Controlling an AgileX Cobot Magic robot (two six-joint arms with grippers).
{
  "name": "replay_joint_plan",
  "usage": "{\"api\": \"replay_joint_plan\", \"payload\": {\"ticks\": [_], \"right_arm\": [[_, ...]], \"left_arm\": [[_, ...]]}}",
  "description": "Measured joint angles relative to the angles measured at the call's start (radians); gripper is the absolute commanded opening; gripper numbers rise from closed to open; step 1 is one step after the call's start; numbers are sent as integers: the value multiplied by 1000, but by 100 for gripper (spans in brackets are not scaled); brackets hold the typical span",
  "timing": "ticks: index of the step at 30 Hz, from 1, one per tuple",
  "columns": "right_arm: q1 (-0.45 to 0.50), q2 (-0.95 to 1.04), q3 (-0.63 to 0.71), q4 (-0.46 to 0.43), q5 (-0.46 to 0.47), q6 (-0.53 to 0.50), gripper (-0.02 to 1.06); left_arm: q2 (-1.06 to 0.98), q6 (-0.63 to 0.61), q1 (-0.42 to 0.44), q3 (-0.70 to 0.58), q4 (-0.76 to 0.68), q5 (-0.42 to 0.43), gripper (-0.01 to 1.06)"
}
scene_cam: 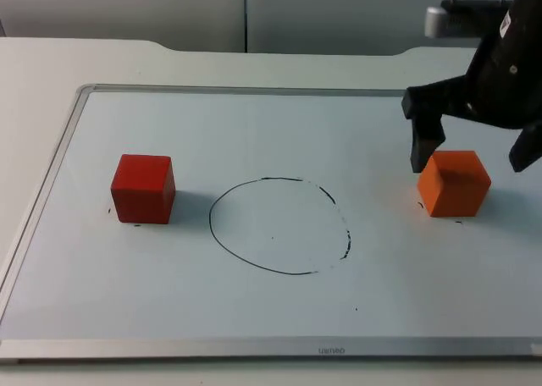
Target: Pick up one cube with the left hand and another cube with the right hand. First place the cube in the right hand at the target position, then stack the cube in the left hand on top.
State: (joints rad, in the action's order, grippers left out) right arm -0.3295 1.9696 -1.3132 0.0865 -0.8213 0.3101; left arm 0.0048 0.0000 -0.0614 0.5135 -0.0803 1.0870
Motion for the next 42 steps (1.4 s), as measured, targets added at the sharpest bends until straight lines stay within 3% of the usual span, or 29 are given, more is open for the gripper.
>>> {"api": "replay_joint_plan", "payload": {"ticks": [11,14,15,16,19,20,24,25,27,28,34,42], "right_arm": [[0,73,0,12,77,26,95],[0,90,0,8,81,34,89],[0,90,0,8,81,34,81],[0,91,0,8,81,39,81],[0,91,0,8,86,50,59],[0,91,0,7,88,56,59],[0,91,0,12,92,71,28],[0,91,0,12,92,72,28],[0,91,0,13,92,72,6],[0,91,0,14,92,72,0],[0,83,0,14,89,39,0],[0,-108,0,16,-6,-75,0]], "left_arm": [[0,0,0,0,0,0,105],[0,0,0,0,0,0,105],[0,0,0,0,0,0,105],[0,0,0,0,0,0,105],[0,0,0,0,0,0,105],[0,0,0,0,0,0,105],[0,0,0,0,0,0,105],[0,0,0,0,0,0,105],[0,0,0,0,0,0,105],[0,0,0,0,0,0,105],[0,0,0,0,0,0,105],[0,0,0,0,10,0,105]]}}
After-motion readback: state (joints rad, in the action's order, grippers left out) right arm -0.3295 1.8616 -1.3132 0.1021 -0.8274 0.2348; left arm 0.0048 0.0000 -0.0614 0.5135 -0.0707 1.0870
